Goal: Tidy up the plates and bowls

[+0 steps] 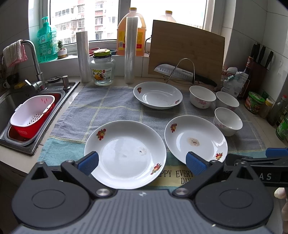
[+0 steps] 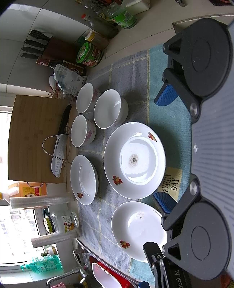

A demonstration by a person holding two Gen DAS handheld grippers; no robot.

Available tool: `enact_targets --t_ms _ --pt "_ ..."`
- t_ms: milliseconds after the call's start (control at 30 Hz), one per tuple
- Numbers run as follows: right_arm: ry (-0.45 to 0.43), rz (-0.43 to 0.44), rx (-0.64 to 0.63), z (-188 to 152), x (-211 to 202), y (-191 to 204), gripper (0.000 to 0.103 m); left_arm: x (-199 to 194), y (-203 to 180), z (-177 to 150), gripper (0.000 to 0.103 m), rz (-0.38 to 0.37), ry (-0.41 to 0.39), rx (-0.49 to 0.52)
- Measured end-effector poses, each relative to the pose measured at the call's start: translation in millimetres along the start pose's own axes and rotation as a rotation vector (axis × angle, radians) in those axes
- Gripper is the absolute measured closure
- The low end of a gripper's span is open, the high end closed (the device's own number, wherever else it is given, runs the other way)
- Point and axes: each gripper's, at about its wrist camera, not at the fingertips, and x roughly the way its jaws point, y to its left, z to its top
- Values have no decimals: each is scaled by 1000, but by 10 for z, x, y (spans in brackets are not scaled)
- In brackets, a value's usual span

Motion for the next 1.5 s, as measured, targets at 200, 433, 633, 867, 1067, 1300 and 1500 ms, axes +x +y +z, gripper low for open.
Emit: enact_targets --t_ms 200,433,633,867,1067,1300,1500 --pt "-1 0 0 1 3 -3 0 -1 -23 24 1 -2 0 0" --pt "-2 -2 1 8 7 -5 0 6 4 30 1 -1 -1 -1" --pt "-2 -3 6 11 0 -7 0 -3 4 34 1 -1 -1 -1" --pt "-3 -2 6 10 -3 -9 0 2 2 44 1 1 -2 0" --pt "-3 -2 6 14 -10 -11 0 -2 -2 70 1 1 -4 0" --pt "-4 -3 6 11 -11 -14 0 -15 -5 85 1 0 -5 1" --pt "-5 -3 7 20 -21 -11 0 -23 -12 89 1 0 -6 2"
